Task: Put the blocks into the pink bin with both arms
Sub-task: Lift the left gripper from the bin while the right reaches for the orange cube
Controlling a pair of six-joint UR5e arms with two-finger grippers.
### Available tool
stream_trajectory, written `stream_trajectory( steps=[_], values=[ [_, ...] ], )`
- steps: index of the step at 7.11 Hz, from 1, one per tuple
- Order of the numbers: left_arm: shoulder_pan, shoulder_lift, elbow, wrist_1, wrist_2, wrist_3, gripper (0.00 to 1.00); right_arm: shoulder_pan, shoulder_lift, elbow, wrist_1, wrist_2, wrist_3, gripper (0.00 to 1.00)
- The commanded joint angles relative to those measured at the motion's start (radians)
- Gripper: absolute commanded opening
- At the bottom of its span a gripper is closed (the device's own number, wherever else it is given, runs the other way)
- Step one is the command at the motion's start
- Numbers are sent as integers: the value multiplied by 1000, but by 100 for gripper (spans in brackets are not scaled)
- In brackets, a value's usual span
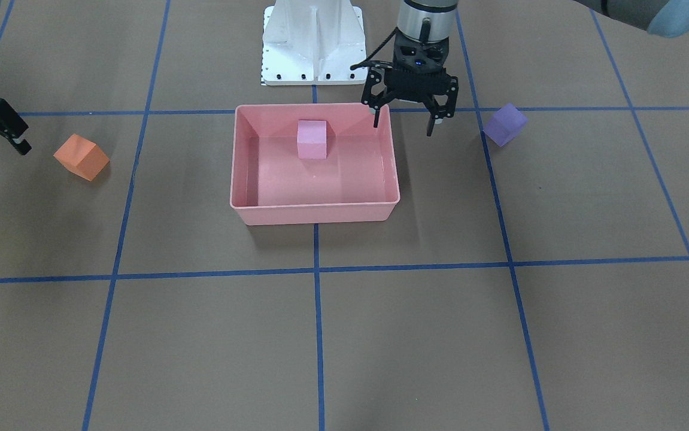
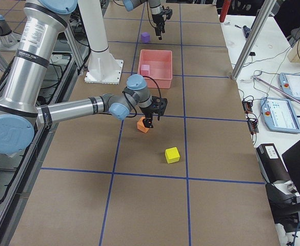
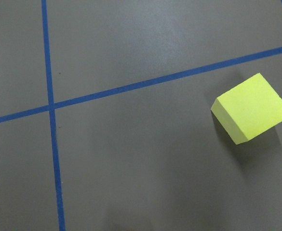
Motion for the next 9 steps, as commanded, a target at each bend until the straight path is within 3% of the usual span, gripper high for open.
stream_trajectory(
  steps=[1, 4, 9],
  values=[
    [-38, 22, -3, -2, -22, 46, 100, -236, -31, 17, -1, -251, 198, 98],
    [-38, 22, -3, -4, -22, 46, 100, -380, -33, 17, -3, -406, 325, 98],
    [-37, 23, -3, -4, -22, 43, 100, -480, -33, -46, -9, -540, 398, 98]
  ],
)
